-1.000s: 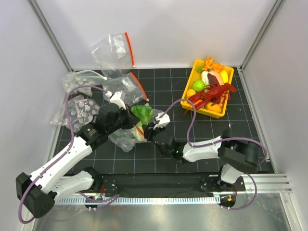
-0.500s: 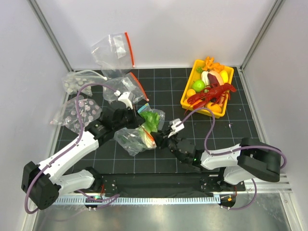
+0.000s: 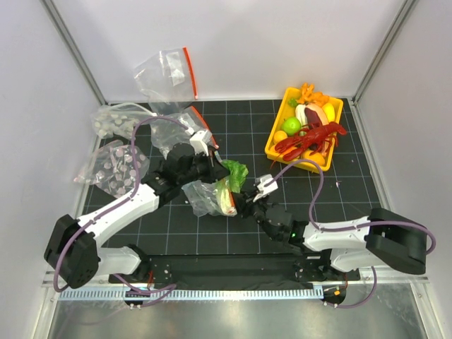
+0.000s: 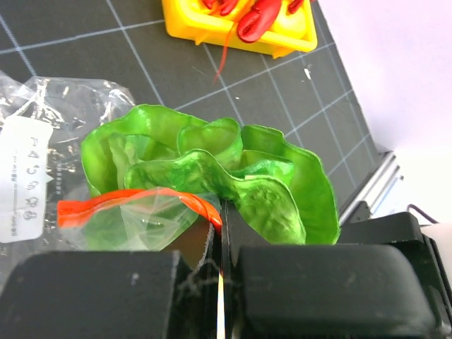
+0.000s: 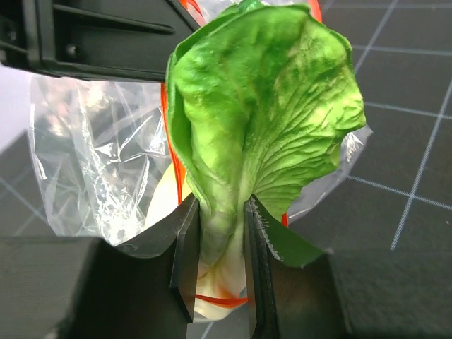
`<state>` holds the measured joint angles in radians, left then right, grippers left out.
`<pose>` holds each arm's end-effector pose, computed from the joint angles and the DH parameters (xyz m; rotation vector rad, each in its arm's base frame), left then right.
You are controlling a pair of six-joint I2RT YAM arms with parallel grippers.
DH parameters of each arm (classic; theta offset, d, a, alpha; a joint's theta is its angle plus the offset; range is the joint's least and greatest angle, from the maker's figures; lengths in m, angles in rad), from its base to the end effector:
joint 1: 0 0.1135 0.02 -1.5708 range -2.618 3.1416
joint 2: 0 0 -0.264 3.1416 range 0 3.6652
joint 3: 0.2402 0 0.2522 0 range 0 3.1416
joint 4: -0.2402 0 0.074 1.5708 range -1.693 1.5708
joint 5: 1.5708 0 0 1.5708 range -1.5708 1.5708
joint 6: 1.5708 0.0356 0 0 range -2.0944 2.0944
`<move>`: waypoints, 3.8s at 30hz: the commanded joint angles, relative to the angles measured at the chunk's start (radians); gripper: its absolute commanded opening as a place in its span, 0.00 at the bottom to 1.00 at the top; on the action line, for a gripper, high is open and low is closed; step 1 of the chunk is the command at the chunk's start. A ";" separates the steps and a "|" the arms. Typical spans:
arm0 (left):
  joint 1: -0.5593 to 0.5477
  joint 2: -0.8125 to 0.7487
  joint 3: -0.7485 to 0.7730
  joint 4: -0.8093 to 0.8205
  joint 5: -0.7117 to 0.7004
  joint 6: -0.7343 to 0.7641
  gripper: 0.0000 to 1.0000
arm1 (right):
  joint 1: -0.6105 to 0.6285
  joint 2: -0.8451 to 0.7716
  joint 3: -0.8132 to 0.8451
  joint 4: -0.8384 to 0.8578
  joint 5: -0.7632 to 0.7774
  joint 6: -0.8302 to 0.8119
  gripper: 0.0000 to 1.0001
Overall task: Place the food in the zip-top bag and seal the zipper
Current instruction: Place the fake vegetable in the zipper food storage bag, then adjust the zipper food storage bag at the center of the board.
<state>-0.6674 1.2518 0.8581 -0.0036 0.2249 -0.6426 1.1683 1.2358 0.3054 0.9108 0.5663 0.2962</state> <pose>0.2203 -0.1837 0.2836 0.1849 2.1115 -1.0453 0.1083 0.2057 0.2002 -0.2567 1.6102 0.6886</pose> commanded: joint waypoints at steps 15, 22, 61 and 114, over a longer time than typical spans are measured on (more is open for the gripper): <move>-0.027 -0.032 -0.067 0.254 0.102 0.075 0.00 | 0.025 -0.005 0.284 -0.205 0.490 -0.190 0.13; -0.034 -0.005 -0.157 0.502 0.163 0.020 0.00 | 0.027 -0.036 0.259 0.019 0.550 -0.339 0.09; 0.153 0.163 -0.307 0.574 -0.001 -0.123 0.00 | 0.039 0.211 0.402 -0.335 0.247 -0.107 0.74; 0.170 0.170 -0.269 0.472 -0.013 -0.123 0.00 | -0.329 0.234 0.440 -0.704 -0.175 0.261 0.38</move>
<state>-0.5014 1.4429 0.5552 0.4564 0.2161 -0.7788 0.8398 1.4513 0.6998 0.1623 0.4496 0.5518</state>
